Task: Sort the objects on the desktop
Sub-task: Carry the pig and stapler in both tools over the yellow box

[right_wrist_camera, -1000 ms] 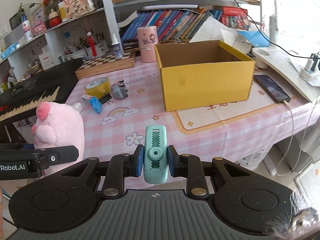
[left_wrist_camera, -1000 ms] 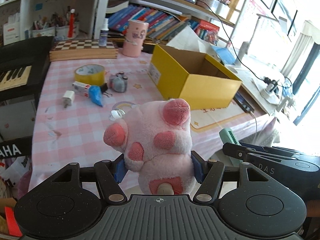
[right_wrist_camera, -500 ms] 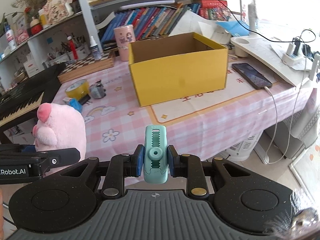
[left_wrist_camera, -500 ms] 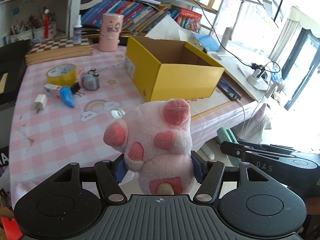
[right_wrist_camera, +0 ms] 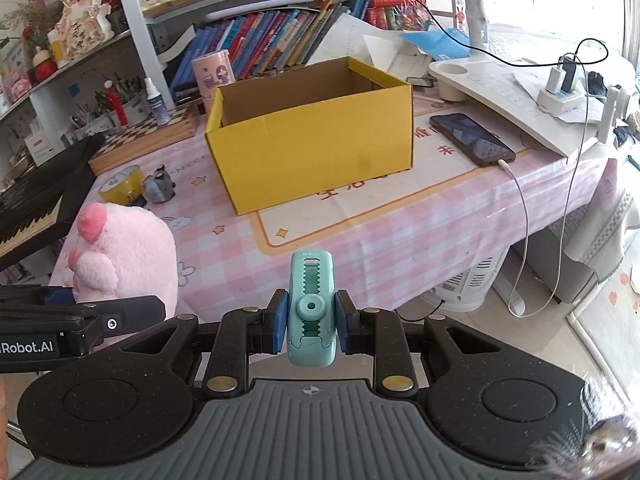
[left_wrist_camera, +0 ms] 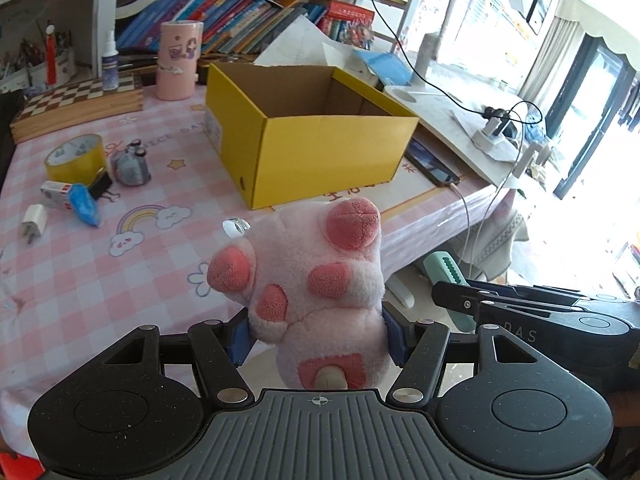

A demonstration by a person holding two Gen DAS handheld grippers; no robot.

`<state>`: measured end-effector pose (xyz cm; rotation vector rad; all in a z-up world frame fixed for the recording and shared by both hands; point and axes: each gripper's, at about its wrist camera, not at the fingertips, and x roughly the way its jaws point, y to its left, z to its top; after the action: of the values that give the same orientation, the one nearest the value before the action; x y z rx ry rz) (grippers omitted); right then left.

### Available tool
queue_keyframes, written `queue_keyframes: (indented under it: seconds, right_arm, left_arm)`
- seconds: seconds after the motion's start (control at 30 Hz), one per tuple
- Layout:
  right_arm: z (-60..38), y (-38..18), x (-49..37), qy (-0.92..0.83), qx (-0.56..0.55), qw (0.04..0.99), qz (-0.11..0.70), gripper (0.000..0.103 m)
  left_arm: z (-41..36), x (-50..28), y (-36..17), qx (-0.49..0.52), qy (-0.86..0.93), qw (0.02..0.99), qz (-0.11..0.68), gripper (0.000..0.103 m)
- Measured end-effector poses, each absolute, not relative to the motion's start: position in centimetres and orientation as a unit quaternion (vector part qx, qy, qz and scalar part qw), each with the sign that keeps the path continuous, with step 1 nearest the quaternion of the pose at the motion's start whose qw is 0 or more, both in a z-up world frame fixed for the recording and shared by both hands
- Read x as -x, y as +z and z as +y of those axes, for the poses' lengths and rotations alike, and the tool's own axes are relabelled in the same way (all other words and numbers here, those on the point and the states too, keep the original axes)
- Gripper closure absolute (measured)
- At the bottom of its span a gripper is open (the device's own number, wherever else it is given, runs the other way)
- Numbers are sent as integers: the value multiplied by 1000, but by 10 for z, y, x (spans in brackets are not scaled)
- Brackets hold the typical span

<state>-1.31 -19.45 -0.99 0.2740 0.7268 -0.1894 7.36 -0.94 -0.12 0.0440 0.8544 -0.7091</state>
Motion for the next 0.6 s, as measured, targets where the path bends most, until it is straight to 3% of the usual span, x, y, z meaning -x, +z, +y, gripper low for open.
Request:
queue_keyframes:
  seconds: [0.6]
  right_arm:
    - [-229, -15, -9, -85, -133, 917, 366, 80]
  left_arm:
    - [-47, -87, -2, -28, -342, 848, 404, 40]
